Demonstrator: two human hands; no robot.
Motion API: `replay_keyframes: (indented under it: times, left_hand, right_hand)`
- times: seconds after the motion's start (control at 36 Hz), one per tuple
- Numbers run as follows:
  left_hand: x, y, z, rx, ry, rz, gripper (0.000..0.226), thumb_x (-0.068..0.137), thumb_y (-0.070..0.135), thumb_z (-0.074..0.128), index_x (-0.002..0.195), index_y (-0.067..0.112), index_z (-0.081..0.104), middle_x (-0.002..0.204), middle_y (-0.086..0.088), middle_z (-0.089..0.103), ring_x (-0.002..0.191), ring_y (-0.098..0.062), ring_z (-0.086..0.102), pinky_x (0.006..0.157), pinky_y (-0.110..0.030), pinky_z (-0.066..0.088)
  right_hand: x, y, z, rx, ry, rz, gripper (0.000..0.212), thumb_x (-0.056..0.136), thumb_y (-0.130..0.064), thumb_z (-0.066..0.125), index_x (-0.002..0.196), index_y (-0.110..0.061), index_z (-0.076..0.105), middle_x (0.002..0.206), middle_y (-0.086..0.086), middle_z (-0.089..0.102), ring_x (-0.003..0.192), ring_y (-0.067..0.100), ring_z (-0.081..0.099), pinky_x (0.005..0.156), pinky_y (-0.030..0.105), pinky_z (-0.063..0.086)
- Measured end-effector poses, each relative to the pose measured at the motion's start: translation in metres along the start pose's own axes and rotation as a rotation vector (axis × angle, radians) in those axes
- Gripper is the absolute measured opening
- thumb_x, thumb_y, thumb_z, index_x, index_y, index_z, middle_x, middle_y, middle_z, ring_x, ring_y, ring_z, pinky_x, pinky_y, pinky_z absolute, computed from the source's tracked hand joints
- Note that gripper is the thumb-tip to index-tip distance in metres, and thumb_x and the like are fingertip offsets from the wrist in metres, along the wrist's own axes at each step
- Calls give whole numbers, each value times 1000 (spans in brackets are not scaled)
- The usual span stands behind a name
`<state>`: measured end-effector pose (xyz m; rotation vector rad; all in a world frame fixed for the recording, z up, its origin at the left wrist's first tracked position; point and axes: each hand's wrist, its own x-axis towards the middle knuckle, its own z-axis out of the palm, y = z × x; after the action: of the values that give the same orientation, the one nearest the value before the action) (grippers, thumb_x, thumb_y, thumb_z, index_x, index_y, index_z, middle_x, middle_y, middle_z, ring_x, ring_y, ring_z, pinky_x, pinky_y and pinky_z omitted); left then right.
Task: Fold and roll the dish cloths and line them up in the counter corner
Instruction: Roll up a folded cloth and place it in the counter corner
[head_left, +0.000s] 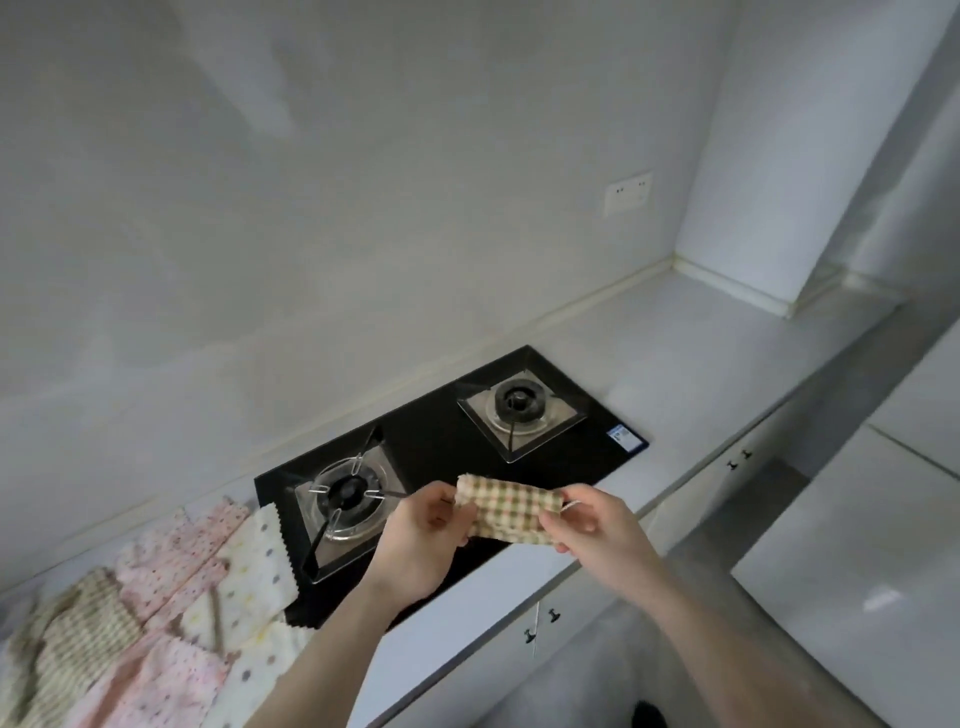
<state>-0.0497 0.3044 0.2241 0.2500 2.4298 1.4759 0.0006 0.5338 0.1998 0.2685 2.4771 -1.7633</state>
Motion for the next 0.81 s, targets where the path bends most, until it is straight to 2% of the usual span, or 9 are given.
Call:
replay_keyframes:
  times: [0.08, 0.14, 0.19, 0.33, 0.47, 0.53, 0.58, 0.67, 0.81]
  left_hand:
    - [26, 31, 34, 29, -20, 25, 11, 98, 24, 65, 89, 18, 67, 76, 2, 73, 66, -6, 68, 60, -16, 49]
    - [45, 51, 62, 49, -35, 30, 13, 97, 25, 67, 85, 19, 66, 76, 2, 74, 65, -5, 67, 60, -15, 49]
    - [65, 70, 92, 74, -53, 25, 15, 96, 28, 68, 83, 20, 66, 74, 1, 73, 64, -6, 67, 61, -17, 50]
    - [112, 121, 171, 133, -81, -17, 23, 94, 32, 68, 82, 13, 68, 70, 0, 72, 64, -7, 66, 73, -35, 58]
    - [152, 163, 230, 170, -71, -42, 34, 95, 38, 66, 81, 7, 67, 65, 4, 69, 60, -6, 61, 67, -28, 55]
    - [165, 174, 245, 176, -77, -58, 36, 95, 38, 65, 82, 5, 67, 66, 0, 70, 58, -6, 61, 63, -23, 53]
    - [179, 182, 256, 203, -81, -67, 38, 95, 38, 64, 82, 3, 66, 69, -3, 73, 60, -8, 64, 69, -25, 54]
    - [207, 191, 270, 246, -91, -87, 35, 95, 38, 62, 74, 11, 64, 71, 0, 75, 73, -15, 70, 77, -30, 54]
    - [265, 199, 285, 201, -108, -131, 22, 95, 30, 62, 85, 12, 70, 74, 1, 76, 66, -10, 68, 61, -22, 53]
  right_hand:
    - [6, 12, -42, -10, 56, 5, 22, 92, -35, 71, 111, -24, 67, 95, -9, 76, 83, 6, 73, 76, 27, 60]
    - [10, 22, -75, 8, 91, 16, 22, 91, -33, 72, 110, -23, 68, 94, -8, 76, 82, 7, 74, 78, 30, 61]
    - [14, 33, -111, 9, 123, 36, 19, 91, -31, 73, 107, -23, 68, 89, -8, 76, 81, 6, 74, 80, 32, 60]
    - [29, 64, -202, -21, 163, 103, 13, 88, -26, 74, 99, -23, 69, 79, -7, 77, 76, 6, 73, 81, 35, 60]
    - [57, 84, -279, -67, 151, 119, 15, 87, -28, 74, 95, -17, 69, 71, -3, 76, 70, 8, 72, 77, 35, 56]
    - [70, 89, -302, -72, 145, 125, 16, 87, -30, 74, 93, -17, 69, 70, -2, 75, 69, 10, 71, 77, 35, 55]
    - [83, 93, -319, -73, 142, 128, 14, 87, -30, 74, 91, -18, 68, 70, -1, 75, 68, 11, 71, 76, 35, 54]
    - [104, 98, -337, -48, 142, 140, 12, 87, -28, 74, 90, -17, 68, 68, 3, 74, 63, 10, 67, 70, 32, 53]
    - [151, 105, -360, -55, 159, 193, 9, 87, -26, 72, 93, -20, 69, 70, -1, 75, 61, 4, 68, 60, 19, 50]
